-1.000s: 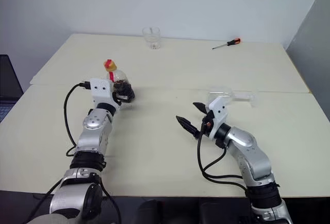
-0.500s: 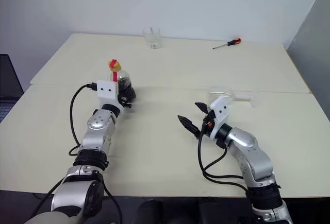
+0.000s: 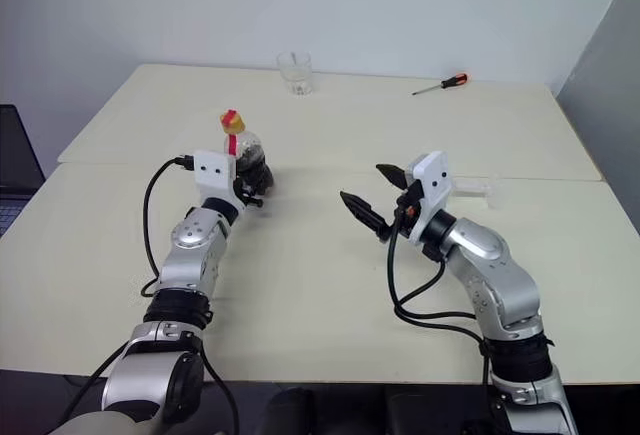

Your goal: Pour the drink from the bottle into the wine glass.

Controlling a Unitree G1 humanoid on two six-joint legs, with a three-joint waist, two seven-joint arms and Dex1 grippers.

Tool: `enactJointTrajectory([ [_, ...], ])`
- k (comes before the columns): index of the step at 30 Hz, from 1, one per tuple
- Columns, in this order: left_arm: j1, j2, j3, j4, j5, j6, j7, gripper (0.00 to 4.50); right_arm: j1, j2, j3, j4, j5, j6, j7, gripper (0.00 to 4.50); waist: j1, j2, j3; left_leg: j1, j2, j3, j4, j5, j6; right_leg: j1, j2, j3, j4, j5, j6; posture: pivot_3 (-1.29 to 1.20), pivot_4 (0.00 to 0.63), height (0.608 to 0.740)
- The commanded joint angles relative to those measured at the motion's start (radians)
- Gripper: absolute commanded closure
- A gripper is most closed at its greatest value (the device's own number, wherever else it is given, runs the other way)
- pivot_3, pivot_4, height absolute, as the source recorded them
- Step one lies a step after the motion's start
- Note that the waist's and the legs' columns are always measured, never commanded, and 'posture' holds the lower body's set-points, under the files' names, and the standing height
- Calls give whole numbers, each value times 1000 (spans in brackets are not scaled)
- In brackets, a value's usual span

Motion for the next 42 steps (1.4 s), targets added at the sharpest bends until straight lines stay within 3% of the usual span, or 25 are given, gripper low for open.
enactJointTrajectory([
  [1,10,0,1,-109,-34,16,-38,2844,-10,-13,-16,-49,26,13,4,0,0,0,0,0,0,0,0,0,0,0,0,0,0,0,0,0,150,740],
  [8,140,13,-87,-391,-99,166,-220,2918,-65,-66,-28,-88,77,96,23,0,0,0,0,-1,0,0,0,0,0,0,0,0,0,0,0,0,150,740],
  [15,268,31,-188,-654,-156,340,-343,2948,-172,-143,47,-70,-13,192,-19,0,-3,0,0,0,0,-1,1,0,0,0,0,1,1,0,0,0,150,740],
  [31,275,5,-290,-657,-75,255,-360,3107,-272,64,5,-72,66,411,-203,0,-1,0,0,-5,1,-2,1,0,0,-3,0,2,0,0,-1,0,150,740],
  [42,281,-2,-306,-667,-61,253,-357,3325,-282,82,1,-41,46,432,-251,0,-1,1,0,-7,0,-3,3,0,0,-4,0,1,1,0,-1,0,150,740],
])
